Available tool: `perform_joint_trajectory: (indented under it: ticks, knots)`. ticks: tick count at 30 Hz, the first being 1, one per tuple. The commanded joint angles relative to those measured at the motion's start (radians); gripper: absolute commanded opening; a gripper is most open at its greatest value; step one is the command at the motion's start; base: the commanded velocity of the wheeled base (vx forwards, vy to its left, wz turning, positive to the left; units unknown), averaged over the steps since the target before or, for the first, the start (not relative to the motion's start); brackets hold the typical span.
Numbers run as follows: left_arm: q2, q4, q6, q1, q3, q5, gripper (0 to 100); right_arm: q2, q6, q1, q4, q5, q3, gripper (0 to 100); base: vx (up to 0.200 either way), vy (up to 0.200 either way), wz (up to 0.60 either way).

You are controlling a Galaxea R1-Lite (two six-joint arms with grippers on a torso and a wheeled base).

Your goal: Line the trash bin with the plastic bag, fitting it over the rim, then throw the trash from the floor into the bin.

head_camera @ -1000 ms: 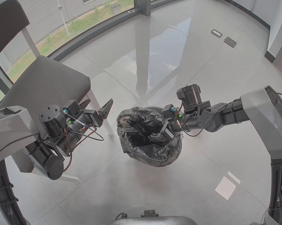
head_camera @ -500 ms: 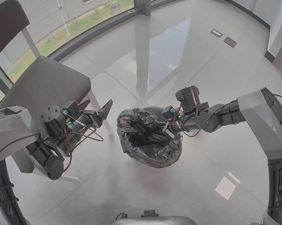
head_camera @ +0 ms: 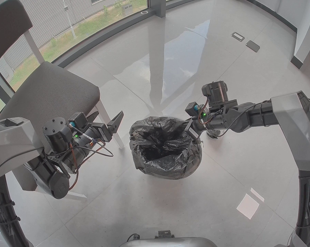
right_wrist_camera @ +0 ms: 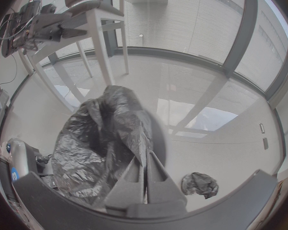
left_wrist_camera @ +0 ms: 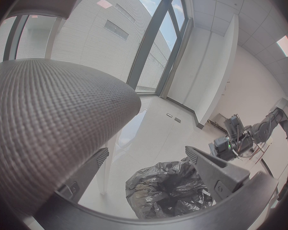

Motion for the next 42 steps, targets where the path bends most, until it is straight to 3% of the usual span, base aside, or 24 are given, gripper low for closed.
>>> perform_joint_trajectory:
  ticks: [1, 16, 39, 40, 42]
  knots:
    - [-0.007, -0.016, 0.0, 0.003, 0.011, -0.001, 100, 0.017, -0.008, -0.041, 0.029, 0.001, -0.08, 0, 0.0, 0.0, 0.0]
    - [0.008, -0.016, -0.002, 0.003, 0.011, 0.001, 100, 0.08, -0.023, -0.105, 0.134, 0.001, -0.252, 0, 0.0, 0.0, 0.0]
    - [0.027, -0.016, -0.009, 0.019, 0.011, 0.001, 100, 0.092, -0.025, -0.119, 0.17, -0.002, -0.252, 0, 0.0, 0.0, 0.0]
    - [0.027, -0.016, -0.009, 0.019, 0.011, 0.001, 100, 0.091, -0.025, -0.117, 0.17, -0.002, -0.252, 100, 0.0, 0.0, 0.0]
    - [0.025, -0.016, -0.009, 0.019, 0.011, 0.001, 100, 0.089, -0.025, -0.116, 0.17, -0.002, -0.252, 100, 0.0, 0.0, 0.0]
